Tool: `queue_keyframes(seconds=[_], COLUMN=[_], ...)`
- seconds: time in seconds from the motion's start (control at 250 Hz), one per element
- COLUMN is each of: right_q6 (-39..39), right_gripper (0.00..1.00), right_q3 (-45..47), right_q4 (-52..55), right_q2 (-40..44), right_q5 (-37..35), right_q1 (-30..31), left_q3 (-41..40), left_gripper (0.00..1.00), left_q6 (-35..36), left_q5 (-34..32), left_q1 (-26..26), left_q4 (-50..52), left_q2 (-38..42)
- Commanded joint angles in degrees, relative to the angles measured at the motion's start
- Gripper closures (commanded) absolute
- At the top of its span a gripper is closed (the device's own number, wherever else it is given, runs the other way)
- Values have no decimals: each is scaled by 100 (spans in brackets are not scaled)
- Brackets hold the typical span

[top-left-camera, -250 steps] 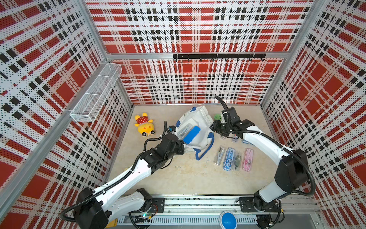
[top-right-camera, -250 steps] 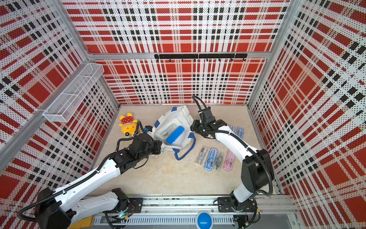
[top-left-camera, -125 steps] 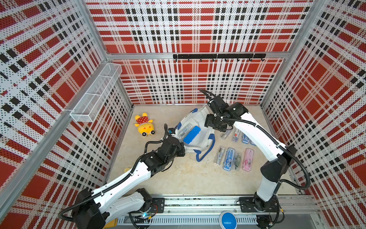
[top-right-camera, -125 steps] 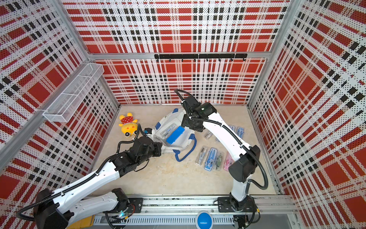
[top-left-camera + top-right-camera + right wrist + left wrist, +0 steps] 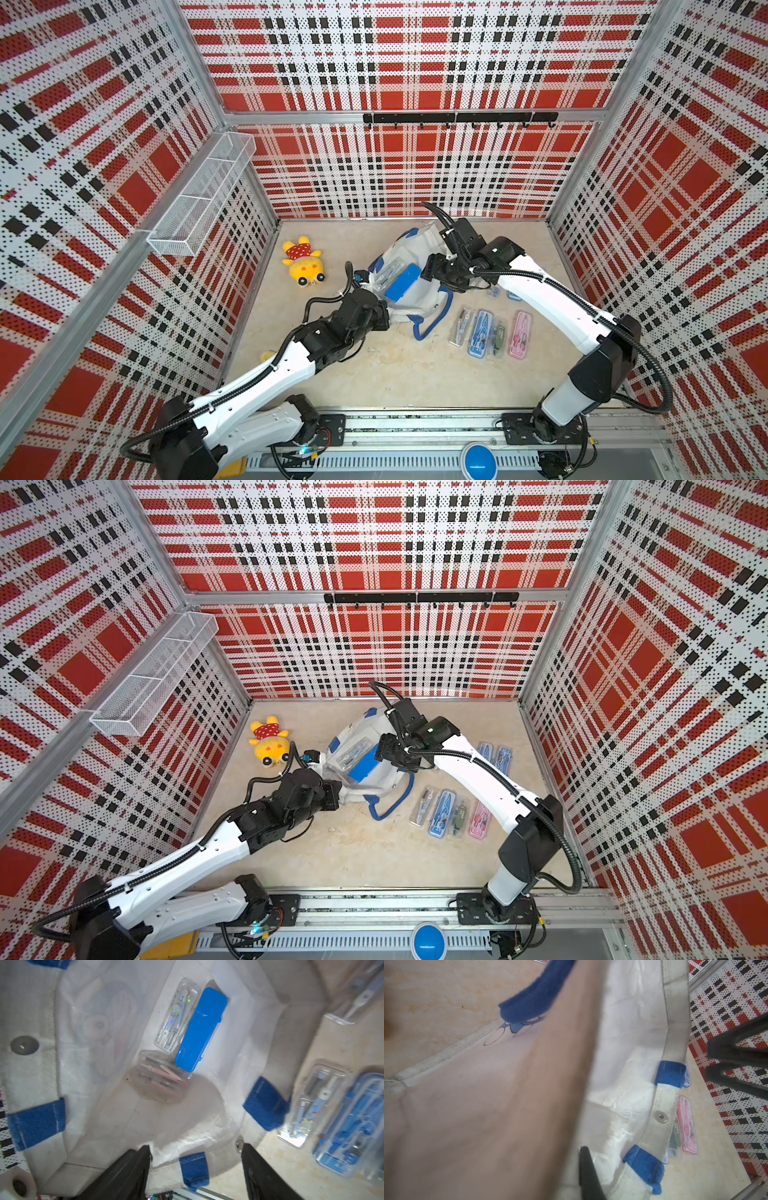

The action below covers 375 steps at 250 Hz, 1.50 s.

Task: Take out the compass set from the canvas bag
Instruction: Pick up the compass set from the canvas bag.

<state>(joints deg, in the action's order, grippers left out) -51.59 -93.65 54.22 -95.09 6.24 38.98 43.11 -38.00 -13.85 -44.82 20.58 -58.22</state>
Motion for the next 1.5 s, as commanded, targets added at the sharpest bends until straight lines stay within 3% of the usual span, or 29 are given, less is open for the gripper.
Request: queue_keyframes(seconds=[0.0, 0.336, 0.596, 0.892, 1.32, 1.497], right_q6=[-528, -1725, -2409, -2862, -2797, -2766], right_gripper=[36, 45, 29, 25, 22, 27], right_q3=[66, 367, 343, 603, 686, 448], right_q4=[-827, -1888, -2238, -2714, -3122, -2670], right_q2=[-311, -1231, -1831, -2398, -2965, -3255], right_q5=[453, 443, 57, -53, -84, -35], right_q1=[57, 51, 53, 50, 48, 17], left_q3=[-22, -112, -180, -181, -224, -216], left_gripper=[100, 100, 100, 100, 100, 100], left_q6=[-67, -120, -173, -203, -279, -296], left_q5=[-39, -93, -101, -95, -109, -163], left_q1=[-97, -247, -420, -727, -1251, -1430], left_q4=[-123, -147, -226, -344, -298, -190], left_q2=[207, 302, 323, 163, 68, 71])
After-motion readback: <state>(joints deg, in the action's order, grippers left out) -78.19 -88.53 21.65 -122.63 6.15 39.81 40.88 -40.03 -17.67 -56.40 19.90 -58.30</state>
